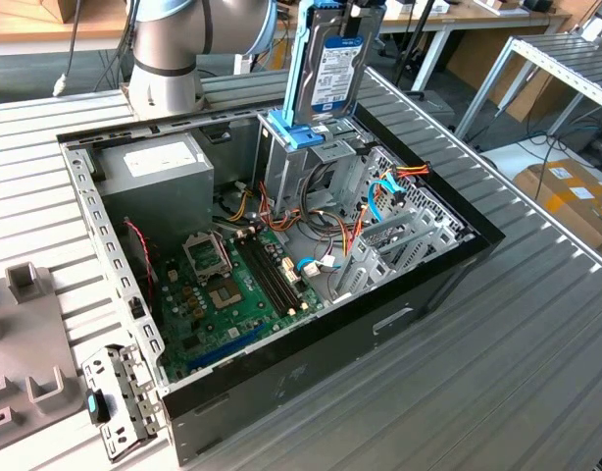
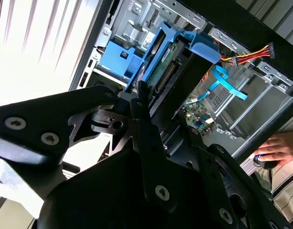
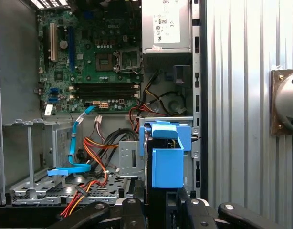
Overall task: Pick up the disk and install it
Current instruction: 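Pick up the disk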
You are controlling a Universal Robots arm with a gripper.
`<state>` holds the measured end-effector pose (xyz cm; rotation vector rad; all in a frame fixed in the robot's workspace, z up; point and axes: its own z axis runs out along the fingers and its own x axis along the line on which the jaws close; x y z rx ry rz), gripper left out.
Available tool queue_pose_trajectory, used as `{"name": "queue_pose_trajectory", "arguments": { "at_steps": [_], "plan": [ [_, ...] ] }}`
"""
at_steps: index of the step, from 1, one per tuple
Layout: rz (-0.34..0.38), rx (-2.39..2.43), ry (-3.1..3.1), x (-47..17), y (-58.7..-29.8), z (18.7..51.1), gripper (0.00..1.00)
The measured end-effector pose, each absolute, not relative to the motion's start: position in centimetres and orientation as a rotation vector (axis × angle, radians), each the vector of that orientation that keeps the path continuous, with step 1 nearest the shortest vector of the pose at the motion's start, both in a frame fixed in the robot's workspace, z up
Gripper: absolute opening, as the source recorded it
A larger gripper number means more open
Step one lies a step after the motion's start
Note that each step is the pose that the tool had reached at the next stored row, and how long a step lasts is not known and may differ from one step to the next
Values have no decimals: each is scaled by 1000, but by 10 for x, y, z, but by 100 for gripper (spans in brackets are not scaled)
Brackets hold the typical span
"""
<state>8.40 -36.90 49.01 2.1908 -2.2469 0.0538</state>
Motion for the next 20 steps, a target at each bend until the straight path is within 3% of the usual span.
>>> {"name": "queue_pose_trajectory", "arguments": {
  "at_steps": [20],
  "plan": [
    [54,2191,-2247,85,-371,493,35]
  ]
}}
